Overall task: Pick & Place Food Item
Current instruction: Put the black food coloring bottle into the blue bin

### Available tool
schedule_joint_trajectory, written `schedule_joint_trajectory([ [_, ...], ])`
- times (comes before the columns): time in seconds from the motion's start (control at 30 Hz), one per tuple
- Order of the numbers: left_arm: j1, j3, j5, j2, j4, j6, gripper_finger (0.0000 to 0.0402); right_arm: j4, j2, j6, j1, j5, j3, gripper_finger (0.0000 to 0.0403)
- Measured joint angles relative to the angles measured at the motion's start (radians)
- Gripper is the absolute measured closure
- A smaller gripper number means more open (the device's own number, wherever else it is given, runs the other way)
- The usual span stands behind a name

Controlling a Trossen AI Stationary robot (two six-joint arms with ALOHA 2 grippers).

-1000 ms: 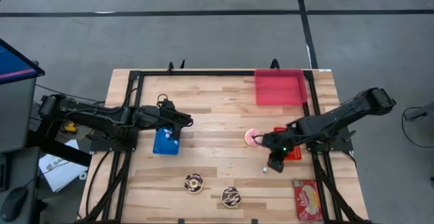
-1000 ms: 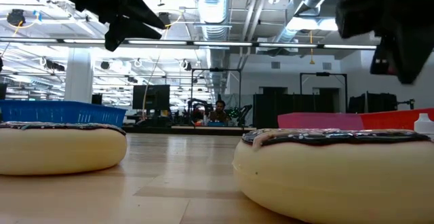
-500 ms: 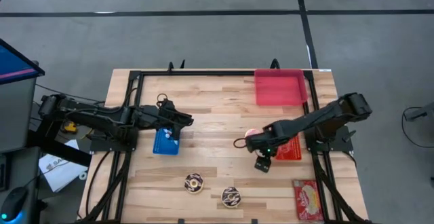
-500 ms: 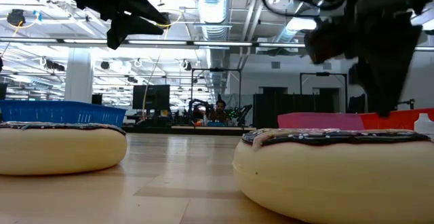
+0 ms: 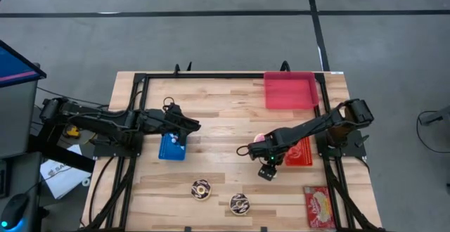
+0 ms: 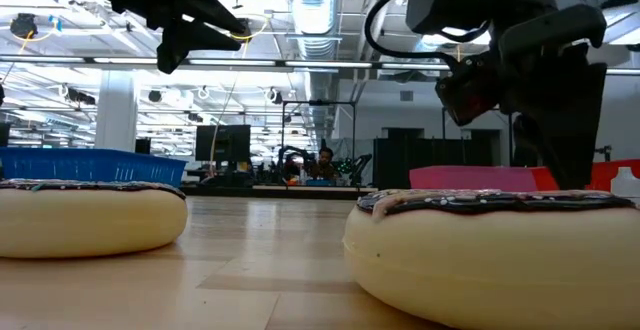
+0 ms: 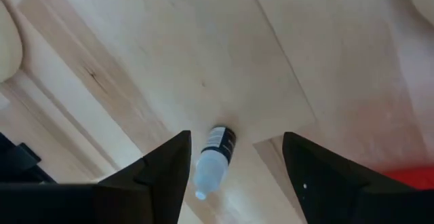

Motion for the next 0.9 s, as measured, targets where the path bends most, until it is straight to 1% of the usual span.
schedule_joint_trajectory([
  [0.47,0.000,0.000,0.000,0.000,0.000,0.000,0.0289,-0.005,0.000,-0.001,0.058,-0.051,0.000,0.0178],
  [0.67,0.000,0.000,0.000,0.000,0.000,0.000,0.0289,-0.004,0.000,0.022,0.084,-0.049,0.000,0.0178],
  [0.9,0.000,0.000,-0.001,0.000,0.000,0.000,0.0289,0.003,0.007,0.031,0.085,-0.023,-0.001,0.0183],
])
